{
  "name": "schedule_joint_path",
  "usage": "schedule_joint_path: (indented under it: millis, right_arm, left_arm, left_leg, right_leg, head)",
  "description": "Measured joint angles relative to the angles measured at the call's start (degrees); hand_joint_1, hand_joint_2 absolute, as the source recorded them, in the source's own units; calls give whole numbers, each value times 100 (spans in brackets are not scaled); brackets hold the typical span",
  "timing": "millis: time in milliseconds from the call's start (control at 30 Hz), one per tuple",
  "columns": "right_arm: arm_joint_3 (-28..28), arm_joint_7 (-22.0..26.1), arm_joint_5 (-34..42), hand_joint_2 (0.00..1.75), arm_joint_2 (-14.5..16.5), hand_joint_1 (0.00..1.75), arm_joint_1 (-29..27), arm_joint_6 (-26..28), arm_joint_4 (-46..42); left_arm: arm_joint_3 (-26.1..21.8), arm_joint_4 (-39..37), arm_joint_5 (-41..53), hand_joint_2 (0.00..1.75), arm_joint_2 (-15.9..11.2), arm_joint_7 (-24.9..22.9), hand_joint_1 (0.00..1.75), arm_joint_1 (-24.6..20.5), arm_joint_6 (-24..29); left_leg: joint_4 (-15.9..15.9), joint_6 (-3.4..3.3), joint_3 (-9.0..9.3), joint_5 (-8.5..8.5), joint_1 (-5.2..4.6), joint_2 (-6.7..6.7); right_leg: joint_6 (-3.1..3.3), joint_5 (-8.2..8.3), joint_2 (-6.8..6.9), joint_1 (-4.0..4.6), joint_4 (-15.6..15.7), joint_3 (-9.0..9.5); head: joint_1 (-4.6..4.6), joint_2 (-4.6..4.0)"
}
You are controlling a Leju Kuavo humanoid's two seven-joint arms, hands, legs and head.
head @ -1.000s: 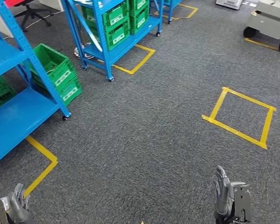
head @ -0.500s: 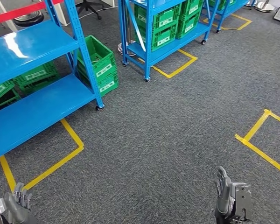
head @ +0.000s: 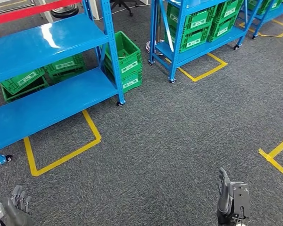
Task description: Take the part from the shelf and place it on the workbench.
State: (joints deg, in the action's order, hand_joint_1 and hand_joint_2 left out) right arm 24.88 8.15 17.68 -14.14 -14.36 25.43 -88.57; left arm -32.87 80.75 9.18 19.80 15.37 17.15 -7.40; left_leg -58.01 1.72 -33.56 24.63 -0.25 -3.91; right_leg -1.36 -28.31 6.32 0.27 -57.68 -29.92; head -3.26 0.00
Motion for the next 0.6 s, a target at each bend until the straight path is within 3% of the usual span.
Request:
schedule_joint_path:
  millis: [33, 100, 167, 233, 300, 333, 367, 400, 467, 533, 600]
  right_arm:
    - [-7, 10, -15, 0, 3, 0, 17, -8, 32]
    - [-16, 32, -73, 0, 15, 0, 64, -39, 100]
    - [-30, 64, -152, 0, 33, 0, 109, -84, 186]
    - [-52, 87, -198, 0, 43, 0, 122, -112, 289]
    - [-67, 90, -209, 0, 48, 0, 116, -119, 382]
    - [-70, 90, -213, 0, 52, 0, 117, -122, 418]
    - [-76, 92, -220, 0, 56, 0, 119, -124, 446]
    - [-85, 94, -231, 0, 62, 0, 122, -129, 467]
    - [-119, 108, -286, 0, 78, 0, 128, -169, 509]
    - [-163, 127, -371, 0, 103, 0, 131, -234, 562]
    - [-210, 151, -449, 0, 136, 0, 135, -288, 618]
  left_arm:
    - [-2, 3, 9, 0, 7, 4, 0, -5, -3]
    - [-15, 8, 44, 0, 20, 20, 0, -2, -13]
    - [-32, 11, 90, 0, 26, 48, 0, -3, -26]
    - [-37, 14, 116, 0, 33, 72, 0, -20, -39]
    - [-40, 14, 126, 0, 36, 82, 0, -28, -46]
    - [-43, 14, 130, 0, 36, 85, 0, -25, -47]
    - [-47, 14, 136, 0, 37, 88, 0, -22, -47]
    - [-50, 14, 147, 0, 37, 93, 0, -22, -47]
    - [-51, 15, 203, 0, 37, 111, 0, -24, -46]
    - [-52, 22, 285, 0, 33, 150, 0, -24, -41]
    - [-52, 30, 344, 0, 29, 186, 0, -11, -24]
  left_leg:
    - [107, -36, 52, 2, -14, -33]
    - [125, -116, 41, -1, -12, 122]
    - [138, -187, 41, -23, 16, 265]
    - [142, -237, 35, -41, 37, 405]
    - [141, -254, 26, -48, 38, 565]
    - [139, -254, 26, -50, 37, 654]
    - [138, -252, 31, -52, 38, 738]
    - [138, -247, 40, -54, 42, 828]
    - [127, -211, 43, -60, 44, 996]
    - [123, -140, 8, -86, 48, 1140]
    - [145, -57, -40, -134, 69, 1261]
  right_leg:
    - [-26, -21, 63, 19, 2, 9]
    - [-73, -52, 162, 21, 16, 63]
    - [-135, -199, -59, -3, -160, 26]
    - [-183, -548, -449, -27, -809, -267]
    - [-198, -832, -599, -36, -1574, -663]
    - [-197, -820, -617, -38, -1729, -772]
    - [-194, -694, -628, -42, -1656, -774]
    - [-184, -466, -661, -50, -1342, -655]
    - [-172, -61, -905, -89, -506, -306]
    - [-150, 69, -1087, -108, -73, -112]
    - [-94, 81, -1003, -89, -64, -95]
  head:
    - [6, 0]
    - [14, 0]
    - [27, 0]
    - [50, 0]
    - [56, 0]
    - [56, 0]
    - [55, 0]
    - [56, 0]
    - [57, 0]
    - [55, 0]
    - [52, 0]
